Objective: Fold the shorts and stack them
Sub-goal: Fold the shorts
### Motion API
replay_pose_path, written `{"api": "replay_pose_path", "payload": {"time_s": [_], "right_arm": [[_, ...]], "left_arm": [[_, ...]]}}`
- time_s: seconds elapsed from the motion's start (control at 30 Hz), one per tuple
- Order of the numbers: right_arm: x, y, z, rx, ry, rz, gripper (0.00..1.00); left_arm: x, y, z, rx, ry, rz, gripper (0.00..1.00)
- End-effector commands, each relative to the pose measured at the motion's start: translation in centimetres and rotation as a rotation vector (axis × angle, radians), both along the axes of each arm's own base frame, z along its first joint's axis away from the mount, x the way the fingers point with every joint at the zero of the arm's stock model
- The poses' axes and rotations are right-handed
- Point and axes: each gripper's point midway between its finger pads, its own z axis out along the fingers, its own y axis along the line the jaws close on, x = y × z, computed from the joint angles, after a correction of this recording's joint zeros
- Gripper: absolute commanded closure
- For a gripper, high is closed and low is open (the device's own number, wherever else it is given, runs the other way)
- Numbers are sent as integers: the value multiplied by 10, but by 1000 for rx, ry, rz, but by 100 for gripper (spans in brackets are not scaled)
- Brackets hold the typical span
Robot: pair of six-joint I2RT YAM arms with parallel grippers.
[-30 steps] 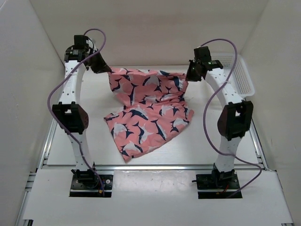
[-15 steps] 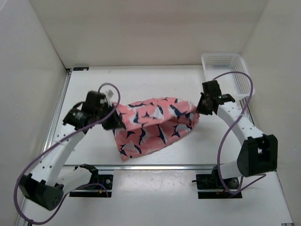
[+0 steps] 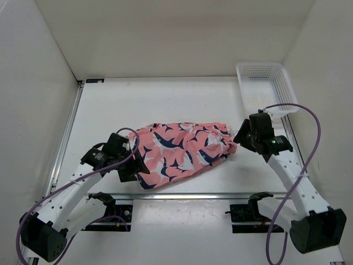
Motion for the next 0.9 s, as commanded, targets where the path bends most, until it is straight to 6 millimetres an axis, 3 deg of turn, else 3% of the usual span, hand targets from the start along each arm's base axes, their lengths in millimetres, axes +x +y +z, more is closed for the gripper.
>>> {"api": "replay_pose_path", "payload": {"time_s": [0.0, 0.07, 0.1, 0.17, 0.3, 0.43, 0.5, 0.53, 0.7, 0.77, 0.8, 0.87], "right_arm": [[-20, 6, 1, 88, 2, -19, 43], [-27, 15, -5, 180, 39, -38, 41], [-35, 26, -12, 261, 77, -19, 34], [-31, 37, -9, 358, 60, -19, 30], [-23, 48, -14, 501, 80, -61, 30], [-16, 51, -30, 600, 111, -133, 35], [-7, 54, -36, 648, 112, -156, 38], [-3, 54, -37, 649, 106, -154, 38], [18, 48, -51, 610, 137, -195, 45], [30, 42, -54, 569, 127, -221, 62], [35, 39, -53, 550, 118, -226, 69], [47, 33, -51, 491, 88, -227, 89]], "left_arm": [[-5, 7, -21, 54, 77, 58, 25], [-13, 11, -41, 79, 147, 86, 17], [-14, 5, -45, 59, 166, 75, 11], [-17, 5, -58, 57, 202, 98, 0], [-13, -3, -76, 33, 227, 110, 0], [-1, -11, -79, 17, 220, 105, 0], [6, -15, -75, 11, 210, 105, 5], [5, -14, -78, 19, 217, 97, 13], [5, -11, -90, 62, 258, 82, 18], [5, -12, -93, 66, 265, 82, 33], [7, -12, -93, 71, 266, 73, 57], [8, -11, -96, 88, 271, 68, 88]]}}
